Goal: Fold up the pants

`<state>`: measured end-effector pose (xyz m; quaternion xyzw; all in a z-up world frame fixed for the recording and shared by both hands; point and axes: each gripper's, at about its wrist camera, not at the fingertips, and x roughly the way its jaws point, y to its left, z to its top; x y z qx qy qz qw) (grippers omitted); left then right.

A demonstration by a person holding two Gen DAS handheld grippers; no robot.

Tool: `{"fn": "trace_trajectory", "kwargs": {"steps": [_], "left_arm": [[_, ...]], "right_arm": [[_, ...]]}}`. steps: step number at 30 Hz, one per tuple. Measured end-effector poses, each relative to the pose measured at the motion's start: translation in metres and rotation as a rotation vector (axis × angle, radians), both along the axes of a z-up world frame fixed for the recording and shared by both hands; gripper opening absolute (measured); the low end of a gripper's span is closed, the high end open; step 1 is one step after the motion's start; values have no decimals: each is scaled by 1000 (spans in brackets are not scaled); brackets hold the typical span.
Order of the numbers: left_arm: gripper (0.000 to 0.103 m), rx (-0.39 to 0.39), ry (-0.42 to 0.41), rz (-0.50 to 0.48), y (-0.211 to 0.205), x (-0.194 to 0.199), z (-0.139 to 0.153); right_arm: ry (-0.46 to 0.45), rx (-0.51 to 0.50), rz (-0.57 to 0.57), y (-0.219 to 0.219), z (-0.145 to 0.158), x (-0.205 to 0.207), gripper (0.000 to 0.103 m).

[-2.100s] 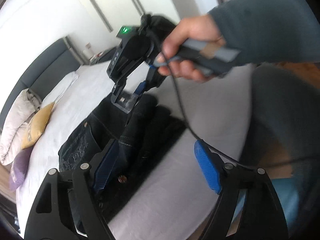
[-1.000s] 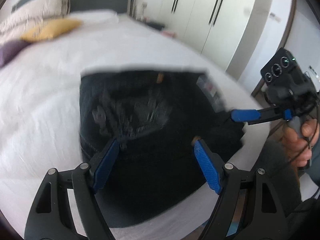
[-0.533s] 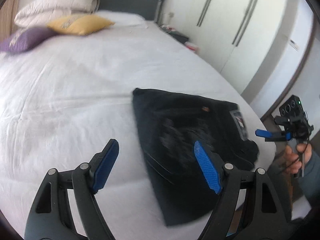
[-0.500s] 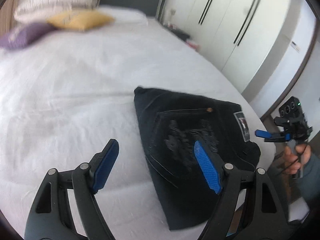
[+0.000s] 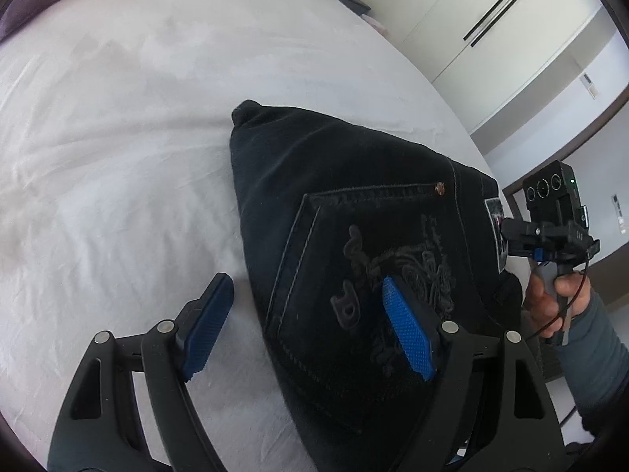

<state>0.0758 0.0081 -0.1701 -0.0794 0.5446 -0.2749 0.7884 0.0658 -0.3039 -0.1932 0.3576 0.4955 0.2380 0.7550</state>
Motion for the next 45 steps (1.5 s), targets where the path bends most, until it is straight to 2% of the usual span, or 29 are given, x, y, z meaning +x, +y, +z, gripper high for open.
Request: {"fn": "trace_trajectory", "kwargs": {"steps": [1,2,4,5,6,9,14,18,24,28,31,33,37,39,40,41,42,45], "left_arm": [[76,-3,9,0,-1,2,-1],[68,-3,9,-4,-2,4,-2],[55,-1,6,-15,-7,3,-1],[50,13,-6,-16,-10,1,0],[48,19,-13,-17,-11,0,1],[39,21,-19,8,-11,-3,5],[20,27,-54,10,-15,-10,20],[17,7,-100,34,-14,-13,39],[17,-17,-207,57,-5,6,95],[17,17,-233,80,-4,31,101],[18,67,-217,96,-6,49,82],[18,94,-185,110,-6,61,60],[27,174,-158,142,-11,76,22],[31,189,-167,150,-15,77,16],[39,205,-176,152,-18,76,12],[47,229,-193,156,-21,73,10],[48,238,-203,160,-21,75,10],[48,242,-213,179,-21,75,11]], "right_arm": [[4,-1,0,1,-1,2,87],[8,1,0,1,0,4,86],[9,-15,-4,1,3,4,79],[15,-40,-8,-1,4,1,71],[18,-59,-13,-1,3,0,59],[23,-116,-30,0,5,-2,40],[-44,-222,-28,13,27,-10,28],[-113,-259,-27,18,54,-13,21],[-237,-252,-33,12,106,4,20],[-266,-278,-18,12,122,39,20],[-235,-303,-14,15,106,65,20],[-185,-303,-15,16,81,82,20],[-111,-323,-53,13,39,97,22],[-103,-328,-80,7,30,95,33],[-99,-339,-88,5,27,94,39],[-93,-350,-92,5,24,92,51],[-85,-352,-89,6,22,91,55],[-92,-345,-84,4,23,82,57]]}}
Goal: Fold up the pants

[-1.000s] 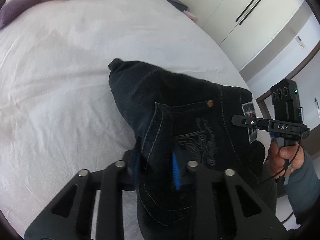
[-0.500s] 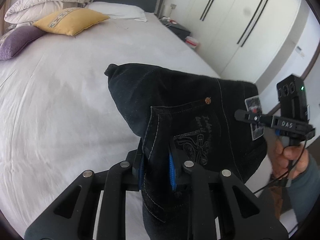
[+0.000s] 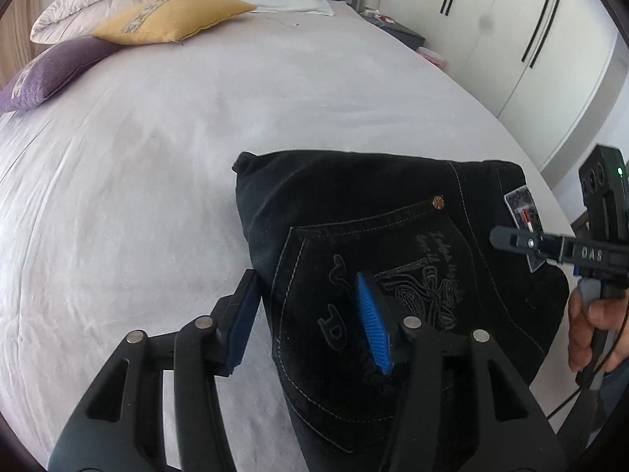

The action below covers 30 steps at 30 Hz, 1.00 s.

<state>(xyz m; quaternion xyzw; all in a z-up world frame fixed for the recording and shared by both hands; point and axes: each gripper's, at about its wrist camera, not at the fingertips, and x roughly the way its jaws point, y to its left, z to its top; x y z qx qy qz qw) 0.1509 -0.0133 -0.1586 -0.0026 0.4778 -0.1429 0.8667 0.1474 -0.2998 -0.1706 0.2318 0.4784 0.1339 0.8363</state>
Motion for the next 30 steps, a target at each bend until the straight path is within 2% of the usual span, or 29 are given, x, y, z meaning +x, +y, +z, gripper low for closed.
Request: {"fn": "trace_trajectory", "kwargs": {"steps": [3,5,12,15,17,18,24,28,30], "left_arm": [[50,19,-35,-5,3,-3,11],[57,37,-70,-3,2,-10,26],[72,67,-202,31,1,-44,78],[83,60,-264,53,3,-66,104],[99,70,-305,66,2,-83,121],[101,72,-320,71,0,-98,134],[103,89,-412,134,-3,-162,186],[103,163,-512,206,-10,-212,220],[103,170,-568,261,-9,-236,237]], "right_arm": [[-7,7,-14,-4,5,-8,60],[-21,16,-30,-6,12,-16,61],[-123,11,-82,-10,57,-58,70],[-164,-1,-85,-3,79,-75,73],[-200,-11,-89,4,97,-88,76],[-224,-20,-89,8,108,-97,77],[-371,-81,-83,35,166,-151,84],[-469,-141,-112,45,200,-190,91],[-517,-154,-129,46,212,-207,95]]}}
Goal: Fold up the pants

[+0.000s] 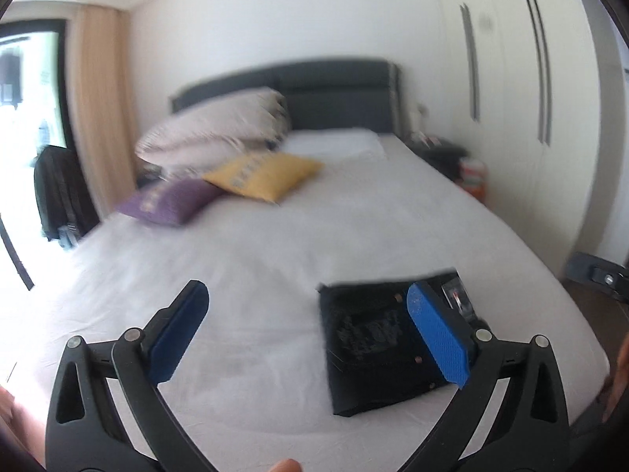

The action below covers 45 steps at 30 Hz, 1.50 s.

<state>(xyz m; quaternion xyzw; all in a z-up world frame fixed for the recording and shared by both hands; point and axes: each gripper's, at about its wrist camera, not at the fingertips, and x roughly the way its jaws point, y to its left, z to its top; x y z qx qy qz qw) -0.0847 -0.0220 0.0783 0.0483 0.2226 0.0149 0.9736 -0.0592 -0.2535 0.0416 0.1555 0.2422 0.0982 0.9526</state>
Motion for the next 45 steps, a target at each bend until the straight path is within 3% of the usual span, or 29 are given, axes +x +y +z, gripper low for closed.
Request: {"fn": "trace_trajectory", "kwargs": {"steps": [4,7,11,17,26,36,45], "left_arm": [[103,-40,-87,52,2,-42,25],[103,13,-85,78,-3,-57,34],[103,-14,-21,69,-4,-64,37],[103,-45,103,60,-11,-70,22],[103,-57,272,51,-15,-53,-31],[103,-75,339,54,-8,-23,-63],[103,-90,357,54,-6,-16,-72]], "right_arm": [[-89,-10,-10,3,22,-29,101],[-127,-25,-12,8,35,-44,102],[-146,-64,-24,19,46,-60,103],[-108,-129,-80,32,45,-68,103],[33,-252,-150,44,10,-52,103],[102,-255,-135,48,-12,-41,103],[120,-282,-127,54,-16,-38,103]]}}
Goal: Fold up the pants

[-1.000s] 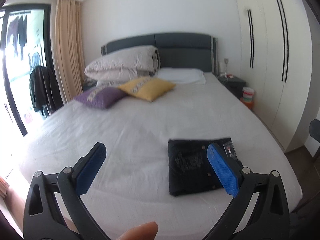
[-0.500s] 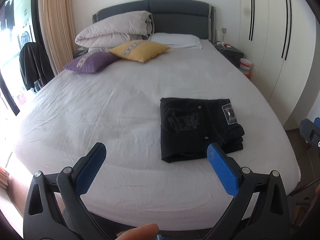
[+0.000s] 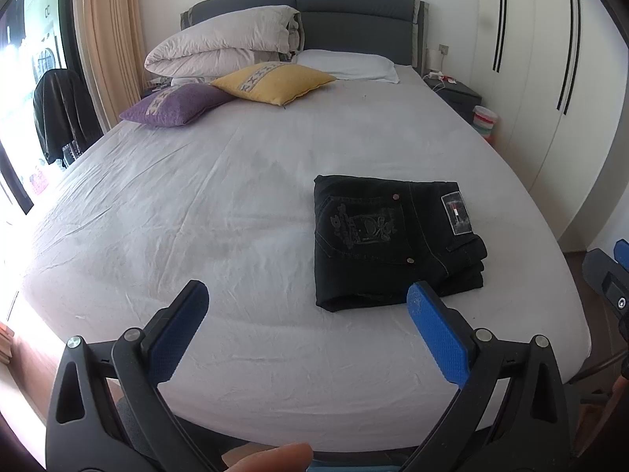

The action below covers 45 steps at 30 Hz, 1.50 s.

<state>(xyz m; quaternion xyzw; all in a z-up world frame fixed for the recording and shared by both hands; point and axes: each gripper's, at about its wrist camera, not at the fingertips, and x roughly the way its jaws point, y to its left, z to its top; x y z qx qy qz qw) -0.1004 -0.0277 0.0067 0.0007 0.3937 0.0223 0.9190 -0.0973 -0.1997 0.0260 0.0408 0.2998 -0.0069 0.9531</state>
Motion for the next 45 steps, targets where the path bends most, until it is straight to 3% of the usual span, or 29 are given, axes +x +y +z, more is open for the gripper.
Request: {"fn": "trace_trajectory", "kwargs": {"steps": [45], "left_arm": [[103,-41,46,-3,-1,5,-25]], "right_arm": [[40,-7,4,4,-12,1,103]]}}
